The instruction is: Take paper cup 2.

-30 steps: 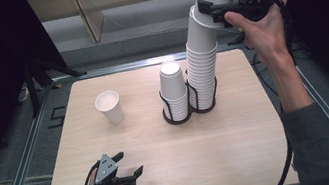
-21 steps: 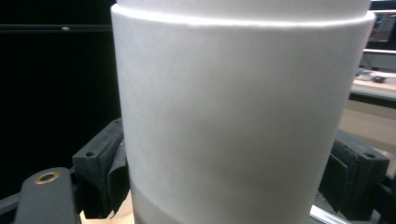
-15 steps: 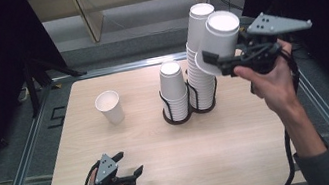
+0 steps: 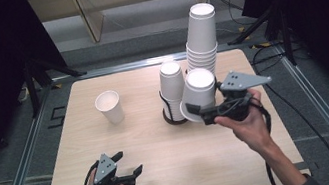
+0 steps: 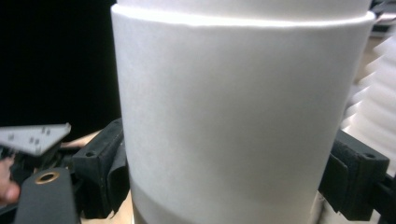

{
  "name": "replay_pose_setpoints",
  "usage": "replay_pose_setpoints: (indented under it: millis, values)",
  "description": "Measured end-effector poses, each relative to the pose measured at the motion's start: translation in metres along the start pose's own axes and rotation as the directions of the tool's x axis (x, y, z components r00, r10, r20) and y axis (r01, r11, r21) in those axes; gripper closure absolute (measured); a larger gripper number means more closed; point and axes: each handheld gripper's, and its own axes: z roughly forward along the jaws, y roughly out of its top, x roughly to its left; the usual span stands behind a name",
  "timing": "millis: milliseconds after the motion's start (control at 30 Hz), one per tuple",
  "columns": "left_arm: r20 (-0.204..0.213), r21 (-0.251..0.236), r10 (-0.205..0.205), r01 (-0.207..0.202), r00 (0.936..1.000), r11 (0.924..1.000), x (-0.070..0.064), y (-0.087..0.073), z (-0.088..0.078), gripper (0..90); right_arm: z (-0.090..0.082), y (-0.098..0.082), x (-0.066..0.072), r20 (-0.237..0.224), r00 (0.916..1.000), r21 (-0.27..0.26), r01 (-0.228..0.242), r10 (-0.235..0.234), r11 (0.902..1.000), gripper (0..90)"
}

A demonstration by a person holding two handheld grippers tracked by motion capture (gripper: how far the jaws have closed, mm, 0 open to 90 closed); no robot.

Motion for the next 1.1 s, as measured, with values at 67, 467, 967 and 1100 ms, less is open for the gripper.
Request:
replay_pose_setpoints:
  millis: [67, 467, 967, 1100]
  values:
    - [0.006, -0.003, -0.011, 0.011, 0.9999, 0.9999, 0.001, 0.0, 0.0, 14.3, 0.013, -0.014, 0.006, -0.025, 0.9997, 0.017, -0.004, 0.005, 0.9999, 16.4]
    - [0.015, -0.007, -0.037, 0.037, 0.9992, 0.9993, -0.002, -0.002, 0.003, 14.3, 0.052, -0.054, 0.016, -0.109, 0.9918, 0.032, -0.064, 0.068, 0.9974, 16.3]
    - [0.016, -0.005, -0.014, 0.015, 0.9998, 0.9999, -0.001, 0.0, 0.001, 14.3, 0.068, -0.077, 0.023, -0.137, 0.9876, 0.075, -0.067, 0.076, 0.995, 16.3]
    - [0.019, -0.011, -0.03, 0.03, 0.9994, 0.9995, -0.003, 0.0, 0.002, 14.3, 0.071, -0.081, 0.024, -0.145, 0.9856, 0.08, -0.075, 0.086, 0.9939, 16.3]
